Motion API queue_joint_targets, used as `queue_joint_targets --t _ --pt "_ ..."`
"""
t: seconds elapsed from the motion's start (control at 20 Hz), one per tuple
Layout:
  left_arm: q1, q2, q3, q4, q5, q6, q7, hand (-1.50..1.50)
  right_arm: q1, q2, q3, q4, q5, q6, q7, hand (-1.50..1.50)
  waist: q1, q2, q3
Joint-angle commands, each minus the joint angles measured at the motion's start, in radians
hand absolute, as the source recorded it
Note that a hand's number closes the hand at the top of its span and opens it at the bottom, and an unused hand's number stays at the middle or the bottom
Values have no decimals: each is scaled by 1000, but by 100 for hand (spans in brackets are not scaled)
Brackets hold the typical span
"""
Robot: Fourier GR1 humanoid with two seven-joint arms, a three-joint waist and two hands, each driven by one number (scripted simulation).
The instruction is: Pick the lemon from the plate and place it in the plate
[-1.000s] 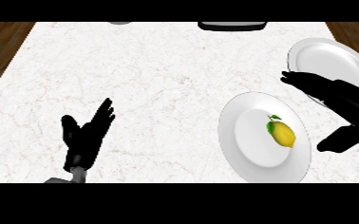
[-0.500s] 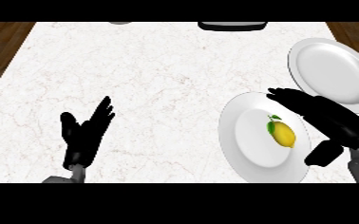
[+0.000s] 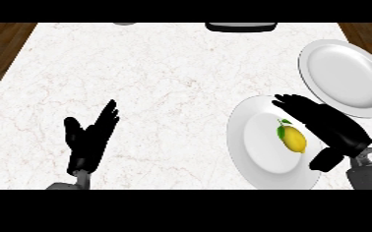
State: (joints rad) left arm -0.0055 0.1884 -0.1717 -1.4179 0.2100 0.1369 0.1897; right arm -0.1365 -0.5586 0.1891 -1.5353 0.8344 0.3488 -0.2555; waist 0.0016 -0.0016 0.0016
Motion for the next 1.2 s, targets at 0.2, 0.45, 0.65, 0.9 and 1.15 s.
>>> queue_joint_targets --t 0.2,0.45,0.65,0.9,1.15 --pt "7 12 53 -46 -5 -37 67 0 4 67 -6 62 144 -51 3 -150 0 1 -2" --pt "-15 -59 36 15 -53 -28 11 0 -66 94 -31 245 188 -81 -99 -150 1 2 -2" --pt "-5 -40 62 4 -58 -59 33 0 -69 131 -15 278 256 -100 -86 -150 2 2 -1" --pt "-23 -58 56 12 -85 -33 34 0 -70 126 49 283 352 -169 -125 150 2 2 -1" --pt "79 -54 58 -81 -78 -68 32 0 -79 152 0 308 365 -204 -159 150 3 1 -1"
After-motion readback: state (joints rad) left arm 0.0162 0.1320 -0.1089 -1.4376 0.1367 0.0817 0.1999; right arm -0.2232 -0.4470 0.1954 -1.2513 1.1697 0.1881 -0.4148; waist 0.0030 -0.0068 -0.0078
